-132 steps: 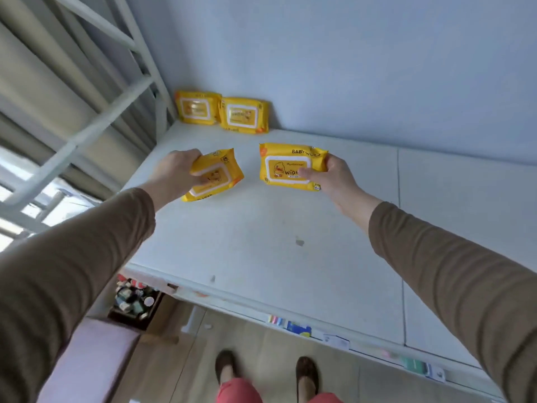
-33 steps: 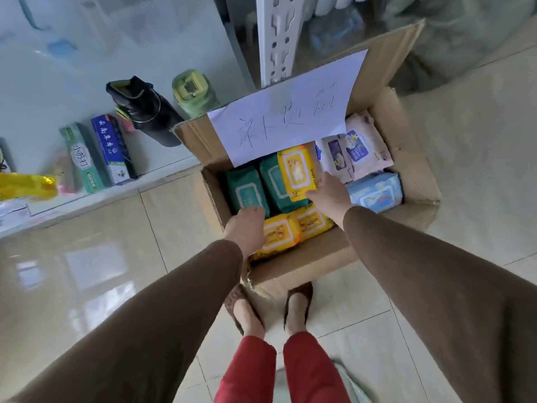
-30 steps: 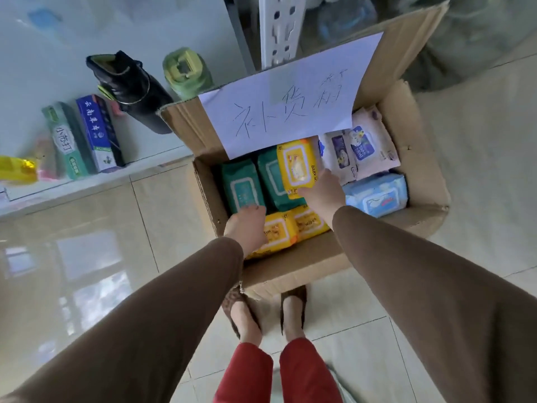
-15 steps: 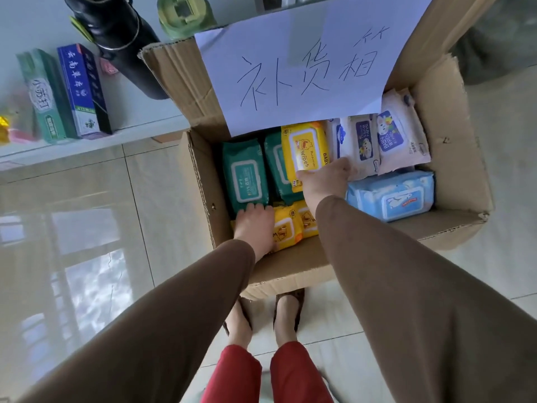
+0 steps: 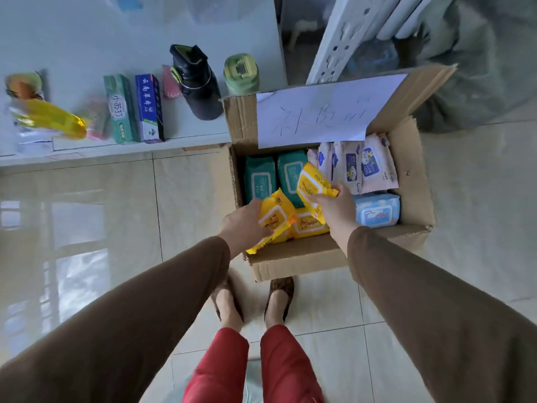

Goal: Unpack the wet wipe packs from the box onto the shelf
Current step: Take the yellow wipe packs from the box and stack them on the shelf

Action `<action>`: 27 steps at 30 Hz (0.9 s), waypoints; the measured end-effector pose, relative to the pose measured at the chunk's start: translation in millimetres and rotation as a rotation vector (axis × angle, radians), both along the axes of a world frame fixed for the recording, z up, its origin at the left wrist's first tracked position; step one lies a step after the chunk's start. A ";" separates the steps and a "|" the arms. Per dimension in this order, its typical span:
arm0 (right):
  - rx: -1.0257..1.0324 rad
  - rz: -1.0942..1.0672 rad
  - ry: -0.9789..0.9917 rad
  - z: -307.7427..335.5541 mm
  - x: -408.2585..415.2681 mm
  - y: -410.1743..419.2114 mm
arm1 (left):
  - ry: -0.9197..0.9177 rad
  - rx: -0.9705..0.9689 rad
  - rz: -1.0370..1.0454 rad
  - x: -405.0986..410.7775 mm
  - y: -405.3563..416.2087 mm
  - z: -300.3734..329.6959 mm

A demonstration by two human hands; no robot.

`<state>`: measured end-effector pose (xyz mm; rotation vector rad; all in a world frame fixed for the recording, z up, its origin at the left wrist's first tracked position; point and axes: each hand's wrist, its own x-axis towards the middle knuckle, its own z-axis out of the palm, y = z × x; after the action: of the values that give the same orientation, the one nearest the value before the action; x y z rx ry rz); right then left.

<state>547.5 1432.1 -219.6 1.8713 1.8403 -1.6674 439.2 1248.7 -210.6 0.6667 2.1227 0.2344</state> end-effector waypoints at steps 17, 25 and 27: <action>-0.185 0.346 0.540 356.7 -221.1 -287.3 | 0.174 0.303 0.449 -236.8 -378.9 350.2; -0.252 0.340 0.712 437.3 -390.5 -419.9 | 0.350 0.411 0.515 -375.6 -518.5 442.0; -0.275 0.350 0.748 444.8 -435.6 -440.2 | 0.372 0.427 0.522 -417.1 -538.4 450.3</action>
<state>112.0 992.0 225.3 0.7967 1.8339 -2.4980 22.1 710.4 239.7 0.3956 2.6101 0.9312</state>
